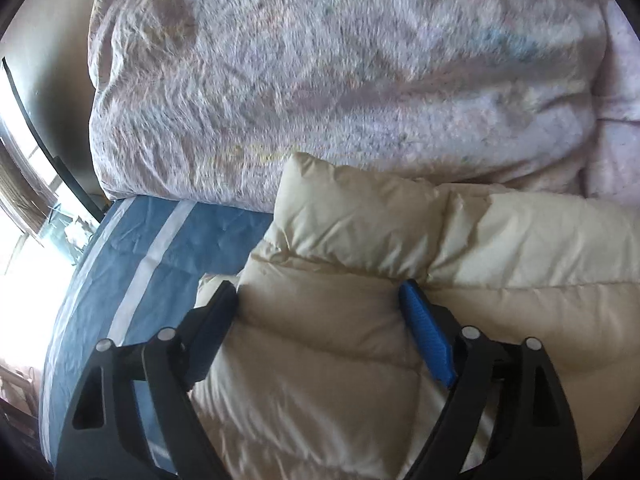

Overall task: Fold large clothes
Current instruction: 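Release the hem and press the folded jacket flat with both grippers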

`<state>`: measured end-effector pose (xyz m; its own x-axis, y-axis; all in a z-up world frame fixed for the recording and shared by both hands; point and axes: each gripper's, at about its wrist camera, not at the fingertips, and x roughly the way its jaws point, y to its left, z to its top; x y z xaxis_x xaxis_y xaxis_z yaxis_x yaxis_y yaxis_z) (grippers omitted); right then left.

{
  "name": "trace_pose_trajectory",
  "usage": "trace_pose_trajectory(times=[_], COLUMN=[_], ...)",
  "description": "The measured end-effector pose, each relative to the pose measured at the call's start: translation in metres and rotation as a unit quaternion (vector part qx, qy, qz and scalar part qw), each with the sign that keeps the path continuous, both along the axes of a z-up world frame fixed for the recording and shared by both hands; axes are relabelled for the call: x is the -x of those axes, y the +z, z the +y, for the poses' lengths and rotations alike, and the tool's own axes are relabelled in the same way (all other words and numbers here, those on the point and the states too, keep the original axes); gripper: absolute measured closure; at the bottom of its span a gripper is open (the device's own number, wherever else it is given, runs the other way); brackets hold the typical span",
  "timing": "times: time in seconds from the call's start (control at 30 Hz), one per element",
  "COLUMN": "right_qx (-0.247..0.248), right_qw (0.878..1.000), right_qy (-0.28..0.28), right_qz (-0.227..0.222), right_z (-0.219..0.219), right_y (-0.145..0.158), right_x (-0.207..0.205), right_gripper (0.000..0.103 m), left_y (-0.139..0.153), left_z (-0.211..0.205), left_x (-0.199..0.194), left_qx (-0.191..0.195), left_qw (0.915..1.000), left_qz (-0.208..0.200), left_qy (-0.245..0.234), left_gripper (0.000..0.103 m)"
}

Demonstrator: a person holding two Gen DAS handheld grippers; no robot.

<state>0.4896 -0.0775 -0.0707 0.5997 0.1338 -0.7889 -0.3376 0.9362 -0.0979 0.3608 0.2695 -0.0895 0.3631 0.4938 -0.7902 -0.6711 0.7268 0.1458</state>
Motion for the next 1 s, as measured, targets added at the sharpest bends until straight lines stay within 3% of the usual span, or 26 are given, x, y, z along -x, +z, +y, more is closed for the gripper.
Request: trace_pose_trajectory(times=[0.43,1.0], right_qx=[-0.024,-0.050], right_qw=[0.999,0.997], right_qy=[-0.020,-0.033], right_qz=[0.019,0.046], right_z=[0.002,-0.020], right_y=[-0.031,-0.059], right_x=[-0.015,-0.043], right_gripper=[0.007,0.001], left_y=[-0.025,-0.039], left_z=[0.014,0.032], left_x=[-0.004,-0.005], left_qx=[0.019,0.042], left_qw=[0.9995,0.9986], left_qz=[-0.022,-0.020], left_qy=[0.015,0.024], left_gripper=[0.002,0.002])
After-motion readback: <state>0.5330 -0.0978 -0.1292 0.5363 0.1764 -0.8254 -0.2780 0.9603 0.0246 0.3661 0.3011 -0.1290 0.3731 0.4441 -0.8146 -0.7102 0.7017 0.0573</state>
